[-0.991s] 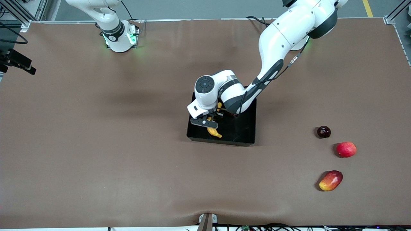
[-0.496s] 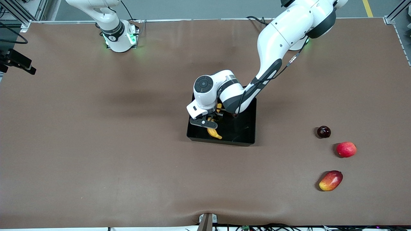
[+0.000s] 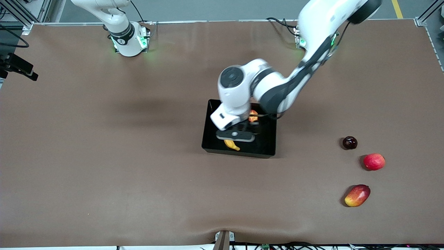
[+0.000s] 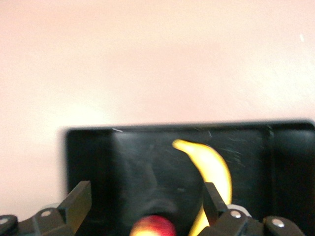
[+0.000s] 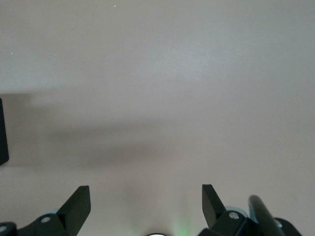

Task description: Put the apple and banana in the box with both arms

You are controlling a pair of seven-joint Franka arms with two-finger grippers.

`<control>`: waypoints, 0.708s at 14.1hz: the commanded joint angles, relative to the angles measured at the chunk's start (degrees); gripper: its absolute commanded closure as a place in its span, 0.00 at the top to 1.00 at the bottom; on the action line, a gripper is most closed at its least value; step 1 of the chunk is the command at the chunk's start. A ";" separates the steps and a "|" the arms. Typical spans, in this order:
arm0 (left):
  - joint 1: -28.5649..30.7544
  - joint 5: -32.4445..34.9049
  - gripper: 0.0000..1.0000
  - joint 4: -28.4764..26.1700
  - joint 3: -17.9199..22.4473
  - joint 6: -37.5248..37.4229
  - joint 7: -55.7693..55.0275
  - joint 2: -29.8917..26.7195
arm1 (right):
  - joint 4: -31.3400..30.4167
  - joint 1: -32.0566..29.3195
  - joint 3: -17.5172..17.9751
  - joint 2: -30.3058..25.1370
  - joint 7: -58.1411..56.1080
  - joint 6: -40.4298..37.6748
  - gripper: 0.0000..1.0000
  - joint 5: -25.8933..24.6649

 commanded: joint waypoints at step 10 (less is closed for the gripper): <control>15.39 -0.75 1.00 -4.01 -1.57 -7.60 6.75 -13.45 | -0.12 -1.21 0.57 -0.34 -0.39 -0.44 1.00 1.25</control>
